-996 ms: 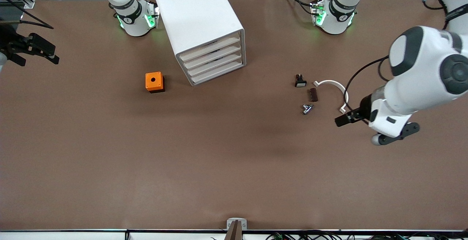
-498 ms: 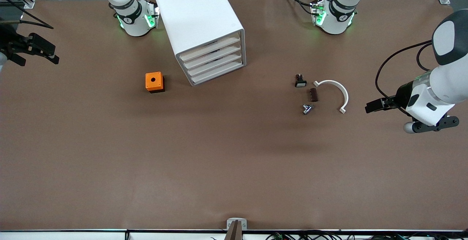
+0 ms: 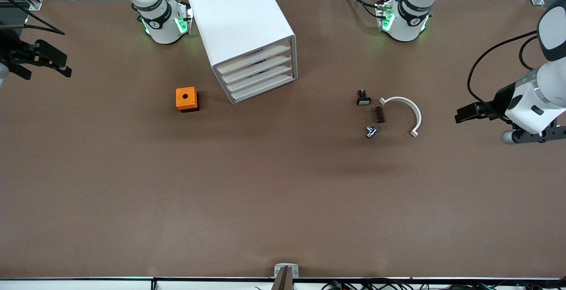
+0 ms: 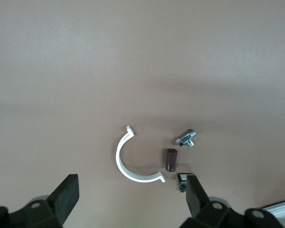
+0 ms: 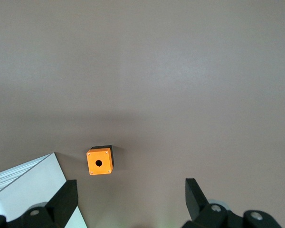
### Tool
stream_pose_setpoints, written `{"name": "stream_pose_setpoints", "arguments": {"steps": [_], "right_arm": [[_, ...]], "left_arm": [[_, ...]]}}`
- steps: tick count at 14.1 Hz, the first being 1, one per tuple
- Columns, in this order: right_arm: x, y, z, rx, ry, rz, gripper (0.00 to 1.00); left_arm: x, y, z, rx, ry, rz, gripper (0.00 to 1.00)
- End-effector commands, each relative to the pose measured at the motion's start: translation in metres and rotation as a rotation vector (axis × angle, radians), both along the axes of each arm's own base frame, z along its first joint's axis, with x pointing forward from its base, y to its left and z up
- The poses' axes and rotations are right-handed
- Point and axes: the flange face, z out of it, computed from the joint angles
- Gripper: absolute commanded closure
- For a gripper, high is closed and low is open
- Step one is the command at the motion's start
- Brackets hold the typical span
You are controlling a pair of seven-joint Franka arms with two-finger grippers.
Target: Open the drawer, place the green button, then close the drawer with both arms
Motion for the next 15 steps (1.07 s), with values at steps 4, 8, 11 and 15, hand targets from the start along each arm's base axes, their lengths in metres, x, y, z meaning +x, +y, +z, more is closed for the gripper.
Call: {"name": "stream_pose_setpoints", "arguments": {"steps": [4,8,11,15], "right_arm": [[-0.008,-0.001,0.004,-0.009,-0.004,0.013,0.0],[-0.008,0.002,0.004,-0.009,-0.004,0.02,0.0],[-0.008,0.002,0.004,-0.009,-0.002,0.02,0.0],[-0.009,0.002,0.003,-0.009,0.006,0.02,0.0]], "left_arm": [[-0.033,0.01,-0.007,0.024,-0.055,-0.021,0.01],[-0.039,0.01,-0.007,0.022,-0.081,-0.02,0.01],[-0.039,0.013,-0.006,0.022,-0.084,-0.014,0.01],[-0.035,0.016,0.0,0.022,-0.107,-0.007,0.01]]}}
